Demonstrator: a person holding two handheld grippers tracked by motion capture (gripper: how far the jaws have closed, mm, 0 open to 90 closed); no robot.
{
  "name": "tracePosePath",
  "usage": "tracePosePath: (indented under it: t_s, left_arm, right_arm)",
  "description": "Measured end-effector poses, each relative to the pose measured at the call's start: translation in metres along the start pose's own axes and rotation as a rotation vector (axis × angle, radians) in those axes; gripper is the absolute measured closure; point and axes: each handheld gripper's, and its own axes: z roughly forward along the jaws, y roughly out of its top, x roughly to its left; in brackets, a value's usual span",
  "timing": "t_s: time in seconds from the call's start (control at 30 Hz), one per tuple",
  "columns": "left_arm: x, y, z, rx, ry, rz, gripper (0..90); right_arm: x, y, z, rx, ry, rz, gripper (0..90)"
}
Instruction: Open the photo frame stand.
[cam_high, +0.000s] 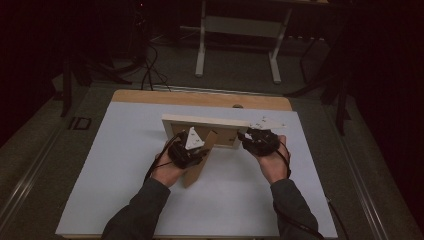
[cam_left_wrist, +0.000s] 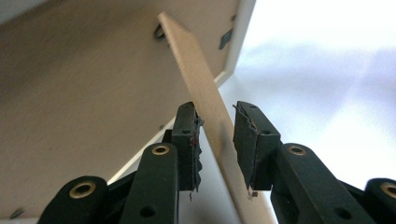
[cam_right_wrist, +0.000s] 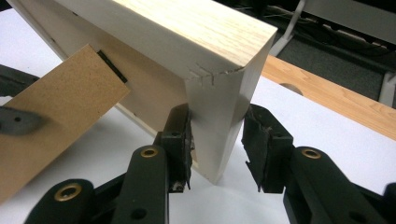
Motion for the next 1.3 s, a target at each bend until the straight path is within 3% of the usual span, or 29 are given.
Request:
tracePosePath:
  t_s: [0.07, 0.73, 1.3]
  left_arm:
    - [-0.003, 0.000, 0.000, 0.013, 0.017, 0.013, 70.6]
    - [-0.008, -0.015, 0.000, 0.019, 0.002, 0.019, 66.8]
    - [0.004, -0.021, -0.010, 0.004, -0.045, -0.063, 57.3]
  right_arm:
    - [0.001, -0.001, -0.001, 0.001, 0.002, -0.004, 62.3]
    - [0.010, -0.013, -0.010, -0.015, 0.000, -0.042, 61.9]
    - [0.005, -0.015, -0.009, -0.022, 0.043, -0.007, 60.1]
